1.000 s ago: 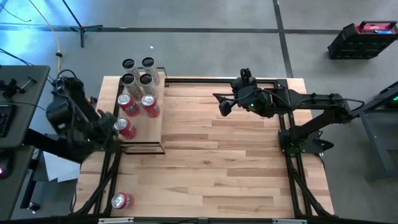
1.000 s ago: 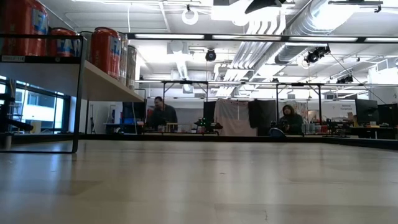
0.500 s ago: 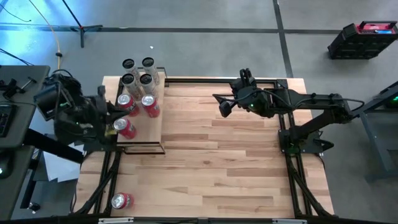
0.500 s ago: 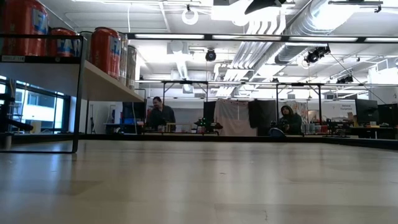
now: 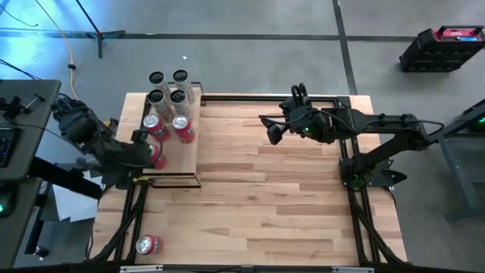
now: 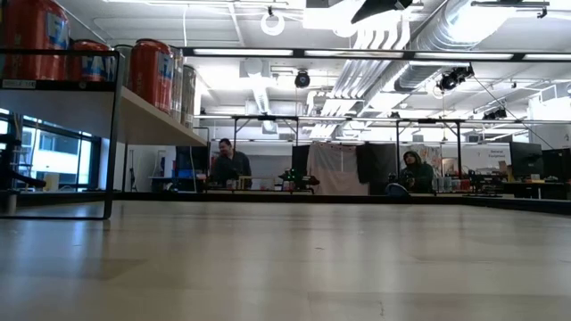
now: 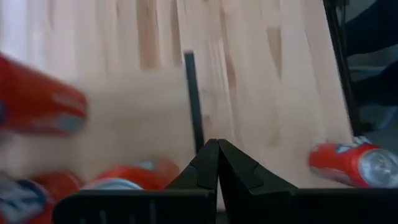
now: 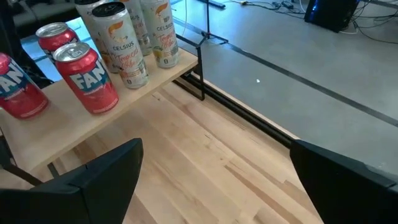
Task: Place canned beverage on shelf
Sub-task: Put the top red soda can on the shelf
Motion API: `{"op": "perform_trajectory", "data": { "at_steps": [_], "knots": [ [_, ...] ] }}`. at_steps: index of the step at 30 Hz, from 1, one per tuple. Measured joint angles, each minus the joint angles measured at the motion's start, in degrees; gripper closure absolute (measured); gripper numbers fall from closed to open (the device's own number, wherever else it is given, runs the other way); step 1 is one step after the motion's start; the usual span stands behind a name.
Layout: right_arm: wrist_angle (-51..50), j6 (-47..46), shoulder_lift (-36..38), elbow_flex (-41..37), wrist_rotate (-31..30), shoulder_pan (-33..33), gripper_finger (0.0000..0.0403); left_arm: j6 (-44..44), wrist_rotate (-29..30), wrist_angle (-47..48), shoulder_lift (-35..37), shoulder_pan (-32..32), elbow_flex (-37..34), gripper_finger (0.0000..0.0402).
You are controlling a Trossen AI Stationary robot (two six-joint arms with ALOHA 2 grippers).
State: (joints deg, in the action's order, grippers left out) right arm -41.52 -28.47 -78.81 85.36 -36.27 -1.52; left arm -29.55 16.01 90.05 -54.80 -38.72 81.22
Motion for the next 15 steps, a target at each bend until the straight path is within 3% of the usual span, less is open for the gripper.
{"op": "perform_trajectory", "data": {
  "at_steps": [6, 12, 15],
  "knots": [
    [0.02, -1.06, 0.0, 0.0, 0.13, 0.0, 0.0011, -5.44, -5.02, 0.0, -1.8, 2.71, -2.96, 0.0401],
    [0.02, -1.51, 0.0, 0.0, 0.13, -0.02, 0.0011, -13.48, 2.12, -0.03, -3.57, 6.36, -2.98, 0.0402],
    [0.02, -1.51, 0.0, 0.0, 0.13, -0.02, 0.0011, -13.26, 2.52, -0.03, -4.84, 9.5, -2.98, 0.0402]
  ]
}}
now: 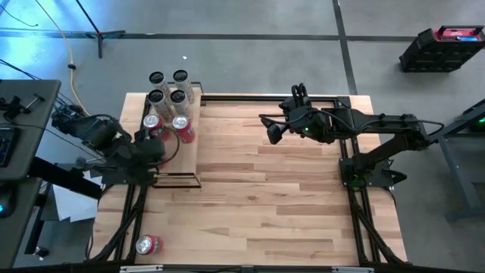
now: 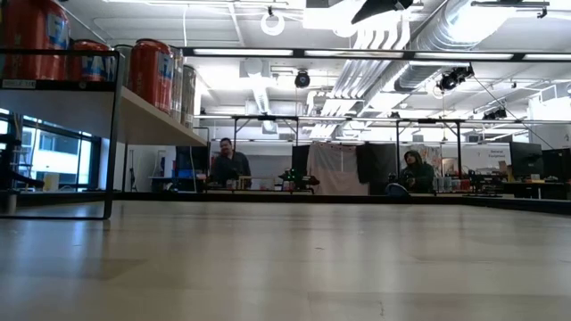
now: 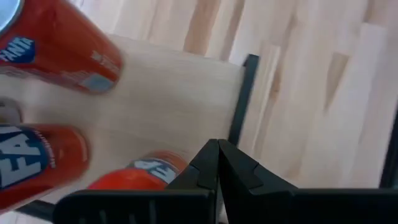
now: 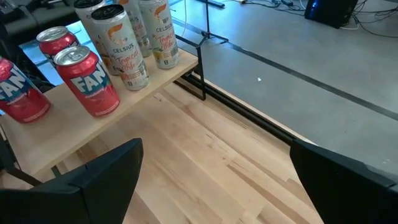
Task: Place canned beverage on shelf
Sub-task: Put the top red soda can on the shelf
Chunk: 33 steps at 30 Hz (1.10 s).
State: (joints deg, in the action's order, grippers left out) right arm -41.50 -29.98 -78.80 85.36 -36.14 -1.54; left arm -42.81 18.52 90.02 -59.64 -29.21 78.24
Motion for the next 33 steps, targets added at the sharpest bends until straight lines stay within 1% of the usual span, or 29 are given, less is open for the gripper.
{"op": "perform_trajectory", "data": {
  "at_steps": [3, 5, 8, 11, 13, 15, 18, 20, 24, 29, 31, 33],
  "knots": [
    [0.0, 0.26, 0.02, 0.0, 0.04, 0.0, 0.0011, 4.18, -2.2, 0.05, -2.09, 3.64, 0.47, 0.0402],
    [0.0, 0.27, 0.02, 0.0, 0.27, 0.0, 0.0011, 8.24, -4.32, 0.02, -3.98, 6.3, 2.09, 0.0402],
    [0.0, 0.33, 0.02, 0.0, 0.51, 0.0, 0.0011, 14.31, -7.87, 0.03, -7.37, 10.54, 6.27, 0.0402],
    [-0.02, 0.51, 0.02, 0.0, 1.5, 0.0, 0.0011, 18.93, -11.67, -0.11, -11.25, 14.95, 11.51, 0.0402],
    [-0.03, 1.03, 0.02, 0.0, 1.88, 0.0, 0.0011, 21.82, -14.35, -0.19, -13.6, 17.87, 13.63, 0.0402],
    [-0.22, 1.54, 0.02, 0.0, 2.17, 0.0, 0.0011, 23.88, -17.04, -0.14, -15.54, 20.27, 14.16, 0.0402],
    [-1.26, 1.53, 0.02, 0.0, 2.28, 0.0, 0.0011, 26.23, -24.09, -0.01, -17.69, 23.13, 12.88, 0.0402],
    [-2.39, 1.51, 0.02, 0.0, 2.7, 0.0, 0.0011, 27.33, -27.08, 0.11, -18.99, 24.05, 12.19, 0.0402],
    [-5.47, 0.16, 0.02, 0.0, 3.88, 0.0, 0.0011, 28.83, -27.9, 0.0, -20.98, 24.13, 11.91, 0.0402],
    [-8.99, 0.02, 0.02, 0.0, 3.64, 0.0, 0.0011, 27.86, -32.1, -0.01, -22.95, 24.03, 11.91, 0.0402],
    [-9.5, 0.32, 0.02, 0.0, 3.3, 0.0, 0.0011, 24.59, -33.4, -0.02, -23.34, 23.85, 11.91, 0.0402],
    [-9.77, 0.52, 0.02, 0.0, 2.87, 0.07, 0.0011, 19.33, -33.92, 0.0, -23.34, 23.85, 11.91, 0.0402]
  ]
}}
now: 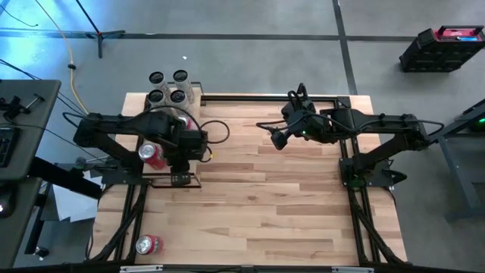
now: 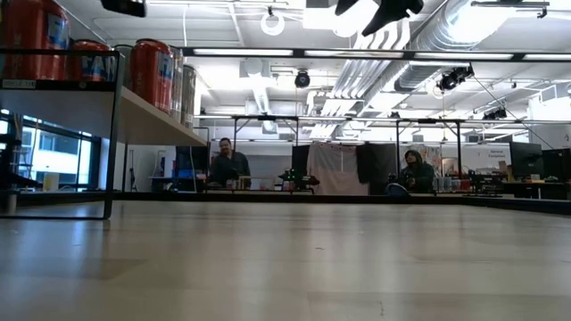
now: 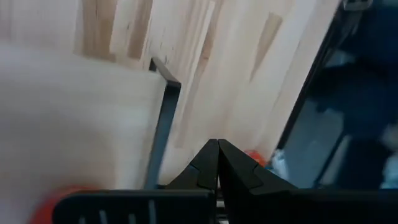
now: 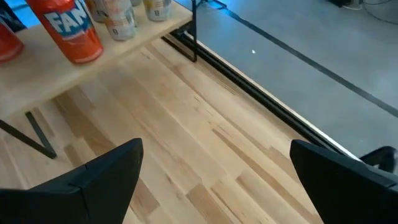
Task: Place canned beverage on shelf
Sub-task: Put the top red soda can on the shelf
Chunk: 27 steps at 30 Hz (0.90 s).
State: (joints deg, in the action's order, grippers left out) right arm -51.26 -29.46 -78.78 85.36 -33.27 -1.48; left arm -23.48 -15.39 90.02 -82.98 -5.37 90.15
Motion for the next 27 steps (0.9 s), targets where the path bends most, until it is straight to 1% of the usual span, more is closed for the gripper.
{"op": "perform_trajectory", "data": {
  "at_steps": [3, 5, 8, 12, 13, 15, 18, 20, 25, 27],
  "knots": [
    [0.02, 2.4, 0.0, 0.0, -1.97, 0.03, 0.0011, -8.96, -0.05, -0.06, 0.64, -0.04, 0.0, 0.0402],
    [0.04, 4.08, 0.0, 0.0, -3.94, 0.33, 0.0011, -17.08, 0.4, -0.02, 1.97, -1.06, 0.0, 0.0402],
    [0.26, 6.31, 0.0, 0.0, -5.73, 1.31, 0.0011, -29.45, 0.85, 0.0, 3.59, -4.72, 0.02, 0.0402],
    [1.58, 9.68, 0.0, 0.0, -4.53, 3.1, 0.0011, -43.74, 1.63, 0.01, 5.17, -12.16, 0.02, 0.0402],
    [2.04, 10.76, 0.0, 0.0, -3.72, 3.53, 0.0011, -47.62, 3.11, -0.01, 5.46, -14.23, 0.02, 0.0402],
    [2.94, 13.5, 0.0, 0.0, -2.27, 4.45, 0.0011, -56.6, 7.89, -0.02, 6.25, -18.92, 0.02, 0.0402],
    [4.41, 17.33, 0.0, 0.0, -1.26, 5.8, 0.0011, -67.97, 17.72, 0.05, 7.84, -25.73, 0.02, 0.0402],
    [5.67, 19.94, 0.0, 0.0, -0.73, 6.85, 0.0011, -72.71, 23.92, 0.03, 8.46, -29.55, 0.02, 0.0402],
    [8.78, 24.63, 0.0, 0.01, -0.65, 9.2, 0.0011, -81.48, 33.04, -0.02, 8.79, -36.45, 0.01, 0.0402],
    [8.62, 23.99, -0.01, 0.71, -0.64, 9.61, 0.0011, -85.04, 38.5, 0.03, 8.81, -38.99, -0.55, 0.0402]
  ]
}}
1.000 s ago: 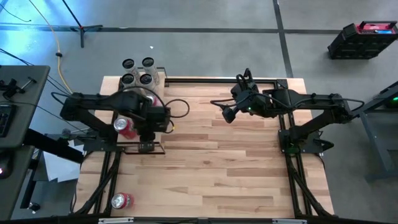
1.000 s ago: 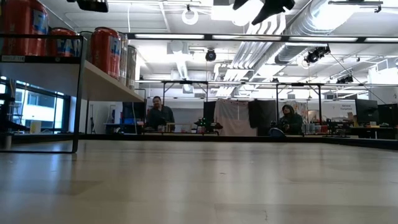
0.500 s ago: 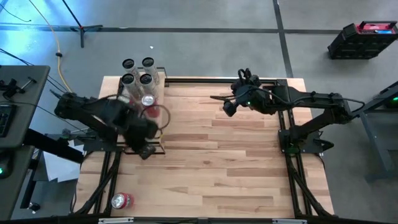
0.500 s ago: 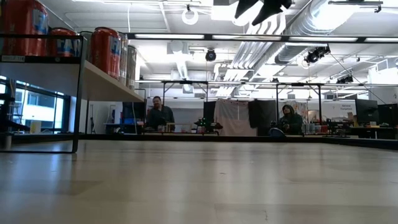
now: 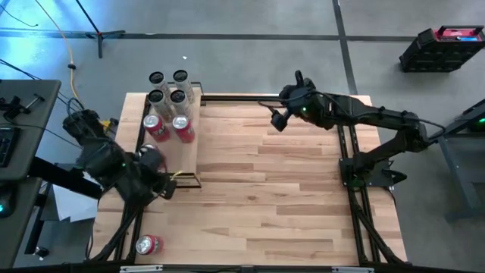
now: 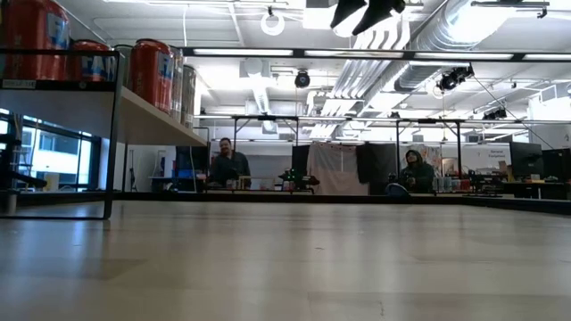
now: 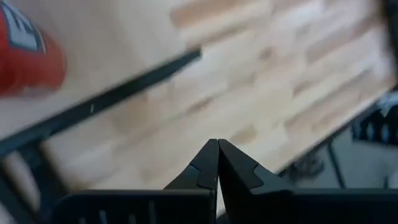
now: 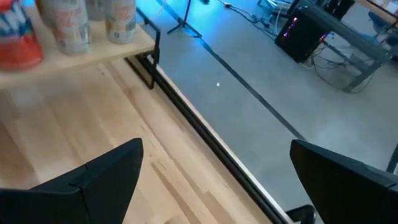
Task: Place canned beverage on shelf
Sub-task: Put the top red soda can on the shelf
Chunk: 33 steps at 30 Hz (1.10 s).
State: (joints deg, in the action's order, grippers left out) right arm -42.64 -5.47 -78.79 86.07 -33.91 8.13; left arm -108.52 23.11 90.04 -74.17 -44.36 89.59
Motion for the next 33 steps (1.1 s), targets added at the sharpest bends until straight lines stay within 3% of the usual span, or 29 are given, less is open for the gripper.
{"op": "perform_trajectory", "data": {
  "at_steps": [4, 7, 15, 23, 29, 33],
  "knots": [
    [0.0, -3.96, 0.03, 2.98, -0.04, -0.53, 0.0011, -6.4, 11.51, -0.03, -0.02, -3.26, -2.53, 0.0402],
    [-0.7, -5.55, 0.01, 6.27, -0.09, -1.42, 0.0011, -9.7, 16.42, 0.1, -0.18, -4.1, -3.92, 0.0402],
    [-5.37, -11.4, 0.07, 12.69, -0.11, -5.22, 0.0011, -8.38, 10.85, -0.04, -1.28, -8.37, -4.02, 0.0402],
    [-3.11, -17.54, 0.01, 14.13, -0.11, -9.05, 0.0011, -2.4, 13.97, -0.07, 2.81, -11.05, -6.74, 0.0402],
    [-1.19, -24.06, 0.01, 14.13, -0.07, -12.52, 0.0011, 0.2, 20.98, 0.06, 8.21, -7.17, -11.25, 0.0401],
    [-1.3, -29.33, 0.27, 14.08, -0.09, -15.39, 0.0011, 0.08, 19.85, 0.0, 8.54, -5.1, -11.36, 0.0401]
  ]
}}
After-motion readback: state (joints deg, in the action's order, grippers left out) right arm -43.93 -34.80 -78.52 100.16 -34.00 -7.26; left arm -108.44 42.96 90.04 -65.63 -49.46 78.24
